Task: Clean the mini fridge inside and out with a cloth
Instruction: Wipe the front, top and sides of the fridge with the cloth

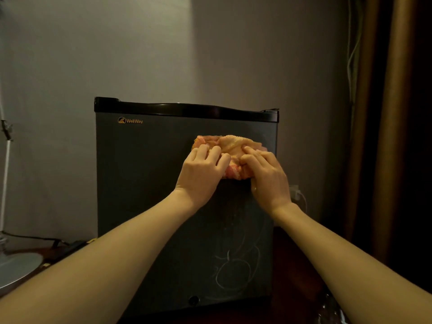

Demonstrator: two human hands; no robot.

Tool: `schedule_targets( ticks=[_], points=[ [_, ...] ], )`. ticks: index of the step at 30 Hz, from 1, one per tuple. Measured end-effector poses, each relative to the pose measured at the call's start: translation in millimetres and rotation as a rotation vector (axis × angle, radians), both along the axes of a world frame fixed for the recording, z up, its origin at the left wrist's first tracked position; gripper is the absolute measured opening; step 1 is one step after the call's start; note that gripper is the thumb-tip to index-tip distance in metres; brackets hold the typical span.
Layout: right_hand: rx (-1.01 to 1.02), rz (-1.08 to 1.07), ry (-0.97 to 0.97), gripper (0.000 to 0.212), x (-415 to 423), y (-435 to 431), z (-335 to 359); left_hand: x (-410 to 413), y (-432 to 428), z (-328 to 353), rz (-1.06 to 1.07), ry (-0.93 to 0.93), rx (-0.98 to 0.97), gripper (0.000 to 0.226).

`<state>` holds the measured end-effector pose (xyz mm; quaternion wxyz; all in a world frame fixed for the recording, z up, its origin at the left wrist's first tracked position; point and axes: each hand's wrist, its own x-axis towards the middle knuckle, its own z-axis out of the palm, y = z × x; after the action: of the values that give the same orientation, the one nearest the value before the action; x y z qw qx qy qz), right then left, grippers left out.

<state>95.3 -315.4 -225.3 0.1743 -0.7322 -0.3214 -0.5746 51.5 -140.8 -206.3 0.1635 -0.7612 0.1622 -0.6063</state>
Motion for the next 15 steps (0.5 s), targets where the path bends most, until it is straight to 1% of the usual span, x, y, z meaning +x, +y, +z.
schedule_targets(
  ticks=[5,12,15],
  points=[
    [-0.005,-0.019,0.027,0.043,0.0,-5.2,-16.1,-0.3,-2.7,-15.4,0.0,-0.001,0.026,0.018],
    [-0.028,-0.085,0.047,0.05,-1.1,-9.0,-44.0,-1.6,-3.4,-41.0,-0.022,0.044,0.056,0.022],
    [-0.015,-0.102,0.062,0.05,-3.3,-8.4,-53.6,-1.6,-4.2,-49.3,-0.016,0.055,0.057,0.022]
  ],
)
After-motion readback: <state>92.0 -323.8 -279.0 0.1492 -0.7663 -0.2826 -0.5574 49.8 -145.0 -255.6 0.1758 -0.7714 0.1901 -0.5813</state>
